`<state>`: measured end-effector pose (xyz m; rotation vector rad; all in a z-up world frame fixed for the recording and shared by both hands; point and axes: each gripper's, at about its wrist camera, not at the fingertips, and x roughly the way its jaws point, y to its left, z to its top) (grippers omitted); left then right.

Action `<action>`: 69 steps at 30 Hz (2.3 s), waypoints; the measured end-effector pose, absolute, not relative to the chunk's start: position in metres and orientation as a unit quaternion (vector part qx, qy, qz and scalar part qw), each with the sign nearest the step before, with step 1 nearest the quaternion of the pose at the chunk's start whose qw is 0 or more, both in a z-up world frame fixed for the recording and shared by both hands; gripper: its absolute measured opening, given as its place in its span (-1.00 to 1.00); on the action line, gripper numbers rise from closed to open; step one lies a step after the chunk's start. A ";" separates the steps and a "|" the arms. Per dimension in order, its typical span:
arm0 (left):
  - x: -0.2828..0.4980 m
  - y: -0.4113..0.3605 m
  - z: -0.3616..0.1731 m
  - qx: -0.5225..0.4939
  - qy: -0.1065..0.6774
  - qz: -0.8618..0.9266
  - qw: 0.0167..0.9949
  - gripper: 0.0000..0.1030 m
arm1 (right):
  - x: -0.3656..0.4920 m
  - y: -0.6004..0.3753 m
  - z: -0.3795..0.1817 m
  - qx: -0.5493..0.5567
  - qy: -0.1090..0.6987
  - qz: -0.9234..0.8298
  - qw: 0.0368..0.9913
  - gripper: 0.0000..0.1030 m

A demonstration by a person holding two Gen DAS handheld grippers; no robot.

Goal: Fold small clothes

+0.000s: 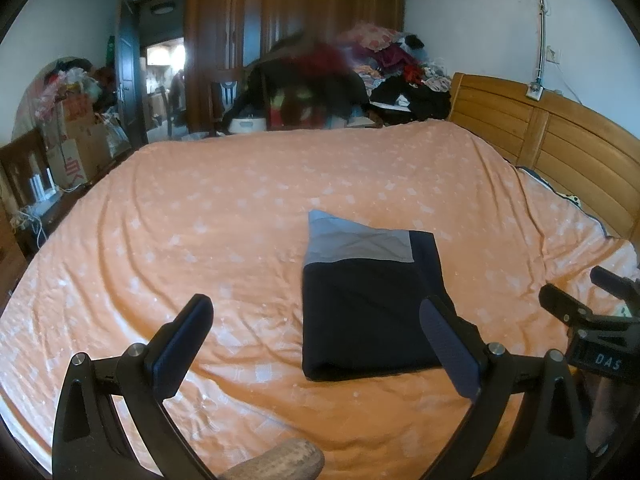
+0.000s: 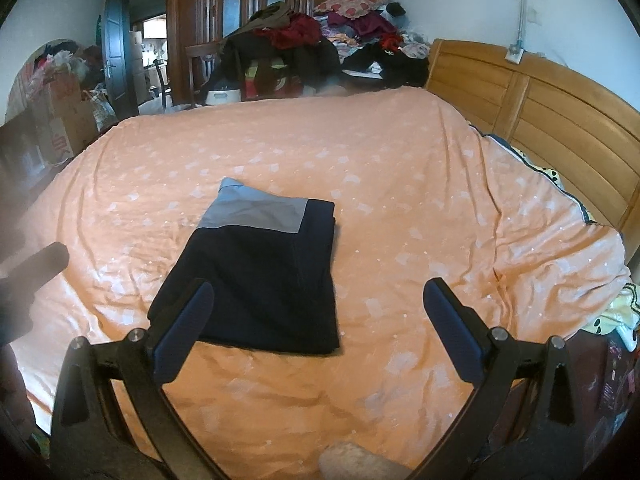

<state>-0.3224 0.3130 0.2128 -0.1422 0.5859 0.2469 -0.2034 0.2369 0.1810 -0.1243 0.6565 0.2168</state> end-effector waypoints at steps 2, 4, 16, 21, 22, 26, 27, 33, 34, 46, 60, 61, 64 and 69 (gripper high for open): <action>-0.323 0.314 0.214 -0.066 0.287 0.122 0.948 1.00 | -0.205 0.239 0.180 -0.061 0.325 0.109 0.938 0.99; -0.323 0.312 0.215 -0.065 0.286 0.121 0.948 1.00 | -0.206 0.241 0.179 -0.063 0.325 0.111 0.937 0.98; -0.328 0.304 0.222 -0.064 0.278 0.119 0.951 1.00 | -0.214 0.245 0.184 -0.063 0.320 0.115 0.938 0.99; -0.335 0.302 0.230 -0.064 0.268 0.122 0.954 1.00 | -0.217 0.245 0.186 -0.059 0.319 0.114 0.939 1.00; -0.336 0.301 0.232 -0.064 0.266 0.123 0.954 1.00 | -0.217 0.245 0.187 -0.056 0.320 0.116 0.939 1.00; -0.342 0.299 0.238 -0.060 0.258 0.128 0.956 1.00 | -0.220 0.244 0.189 -0.055 0.319 0.118 0.939 1.00; -0.344 0.299 0.239 -0.059 0.257 0.129 0.956 1.00 | -0.222 0.243 0.190 -0.055 0.318 0.118 0.939 1.00; -0.358 0.293 0.248 -0.042 0.244 0.138 0.959 1.00 | -0.234 0.244 0.193 -0.057 0.310 0.120 0.941 1.00; -0.361 0.291 0.250 -0.038 0.242 0.138 0.960 1.00 | -0.239 0.244 0.194 -0.058 0.309 0.121 0.942 1.00; -0.430 0.282 0.241 0.001 0.234 0.132 0.963 1.00 | -0.339 0.231 0.136 -0.110 0.316 0.134 0.933 1.00; -0.444 0.270 0.264 0.009 0.218 0.155 0.964 1.00 | -0.359 0.219 0.137 -0.101 0.312 0.140 0.934 1.00; -0.445 0.271 0.265 0.010 0.220 0.157 0.963 1.00 | -0.358 0.219 0.137 -0.101 0.312 0.141 0.934 1.00; -0.444 0.272 0.265 0.008 0.224 0.164 0.961 1.00 | -0.355 0.217 0.137 -0.100 0.314 0.145 0.933 1.00; -0.440 0.266 0.263 0.011 0.233 0.164 0.958 1.00 | -0.352 0.215 0.132 -0.097 0.321 0.151 0.930 1.00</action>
